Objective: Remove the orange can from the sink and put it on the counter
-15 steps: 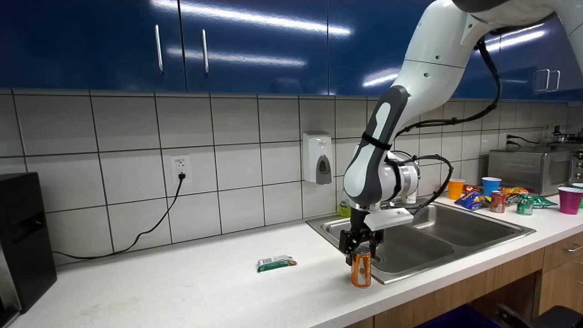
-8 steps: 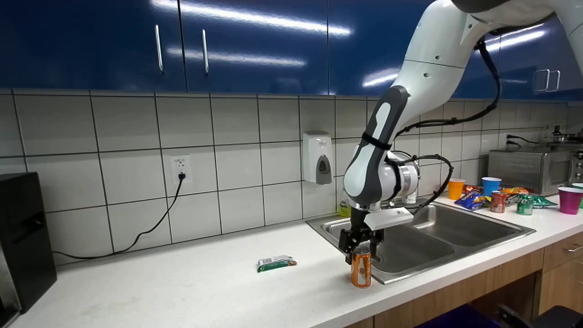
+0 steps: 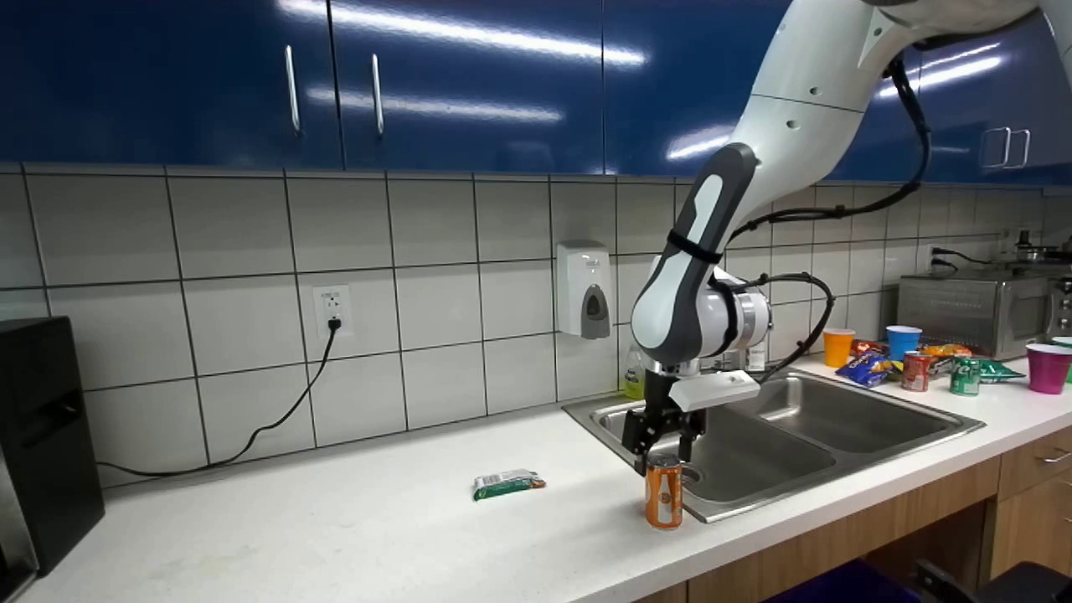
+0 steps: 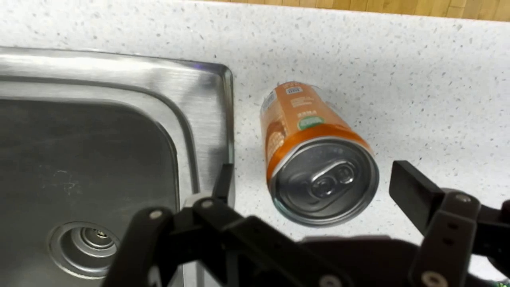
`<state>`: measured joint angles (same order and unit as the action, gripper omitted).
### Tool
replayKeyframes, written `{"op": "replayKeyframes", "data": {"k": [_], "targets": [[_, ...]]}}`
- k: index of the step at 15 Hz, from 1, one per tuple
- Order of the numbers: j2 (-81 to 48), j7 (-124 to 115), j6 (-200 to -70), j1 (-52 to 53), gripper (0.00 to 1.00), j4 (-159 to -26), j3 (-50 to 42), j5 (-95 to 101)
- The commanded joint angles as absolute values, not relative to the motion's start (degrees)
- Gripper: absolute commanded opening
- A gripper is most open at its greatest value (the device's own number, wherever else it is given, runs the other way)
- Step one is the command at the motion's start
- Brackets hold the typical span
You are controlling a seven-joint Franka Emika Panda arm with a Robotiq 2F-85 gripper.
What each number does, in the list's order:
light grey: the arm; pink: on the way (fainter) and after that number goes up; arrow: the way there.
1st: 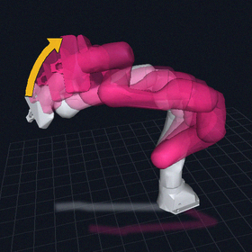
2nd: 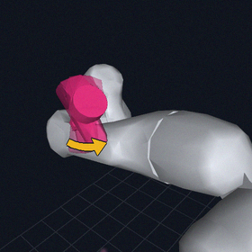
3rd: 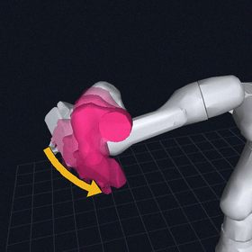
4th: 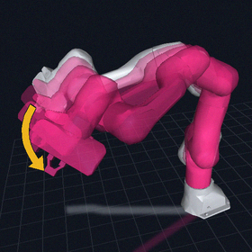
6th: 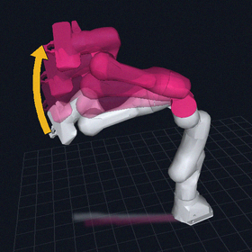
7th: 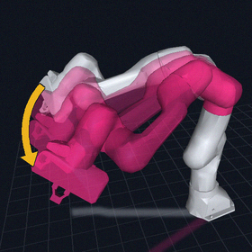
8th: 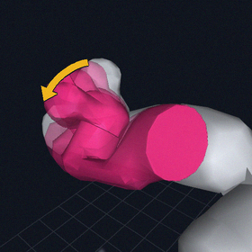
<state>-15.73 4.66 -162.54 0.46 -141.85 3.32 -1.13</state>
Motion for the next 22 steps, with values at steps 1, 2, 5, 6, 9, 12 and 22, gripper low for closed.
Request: {"op": "replayKeyframes", "data": {"k": [1, 2, 5, 6, 9, 12, 22], "targets": [[-11.3, 4.9, -159.6, 0.6, 1.00, -143.9, 3.4, -0.6], [-10.5, 4.7, -159.5, 0.8, 1.00, -144.3, 3.3, -0.4], [-8.5, 4.6, -159.0, 1.1, 1.00, -145.1, 3.4, -0.5], [-7.7, 4.7, -158.7, 1.2, 1.00, -145.4, 3.4, -0.6], [-5.3, 4.6, -157.9, 1.5, 1.00, -146.2, 3.4, -0.5], [-2.5, 4.4, -156.6, 1.9, 1.00, -147.1, 3.3, -0.3], [8.0, 4.7, -150.7, 2.3, 1.00, -151.7, 3.1, -0.6]]}}
